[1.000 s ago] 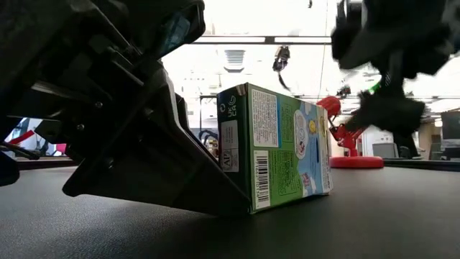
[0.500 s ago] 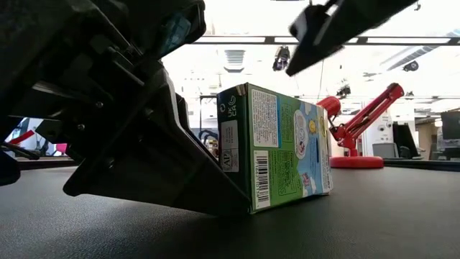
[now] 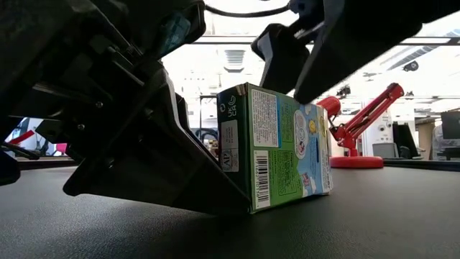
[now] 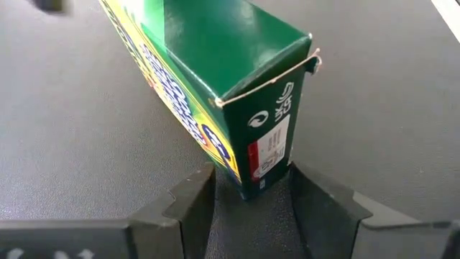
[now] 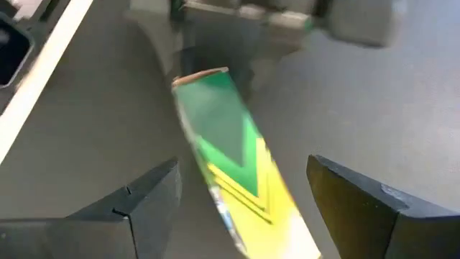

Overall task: Pack school essentials
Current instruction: Put the yellow crayon box into the pink supply box

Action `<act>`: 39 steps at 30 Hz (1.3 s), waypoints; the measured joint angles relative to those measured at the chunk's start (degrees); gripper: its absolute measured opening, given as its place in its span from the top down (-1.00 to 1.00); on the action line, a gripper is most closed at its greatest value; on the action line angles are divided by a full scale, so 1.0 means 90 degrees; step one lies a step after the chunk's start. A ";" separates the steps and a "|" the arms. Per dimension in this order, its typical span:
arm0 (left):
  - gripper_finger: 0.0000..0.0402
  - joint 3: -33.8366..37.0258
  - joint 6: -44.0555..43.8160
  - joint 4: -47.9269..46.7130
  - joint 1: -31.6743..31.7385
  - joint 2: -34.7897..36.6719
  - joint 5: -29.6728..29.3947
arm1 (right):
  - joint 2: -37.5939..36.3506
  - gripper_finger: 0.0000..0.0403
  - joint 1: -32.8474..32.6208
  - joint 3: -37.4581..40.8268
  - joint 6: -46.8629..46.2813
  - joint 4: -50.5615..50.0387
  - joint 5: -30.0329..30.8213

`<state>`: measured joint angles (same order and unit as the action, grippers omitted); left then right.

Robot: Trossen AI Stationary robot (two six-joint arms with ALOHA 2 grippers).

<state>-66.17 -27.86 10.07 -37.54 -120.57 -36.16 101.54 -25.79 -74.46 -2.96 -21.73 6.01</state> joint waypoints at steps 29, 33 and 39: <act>0.19 0.0022 -0.0027 -0.0119 0.0005 0.0140 -0.0002 | 0.0575 0.04 -0.0011 -0.0349 -0.1190 -0.0979 -0.0331; 0.19 0.0022 -0.0031 -0.0300 0.0007 0.0252 -0.0039 | 0.0573 0.21 -0.0023 -0.0349 -0.1320 -0.1162 -0.0334; 0.19 0.0017 -0.0014 -0.1060 0.0022 0.0763 -0.0060 | 0.0563 0.38 -0.0021 -0.0347 -0.1557 -0.1327 -0.0352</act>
<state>-66.02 -27.98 0.53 -37.34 -113.70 -36.70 106.61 -25.98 -77.58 -16.97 -33.67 2.84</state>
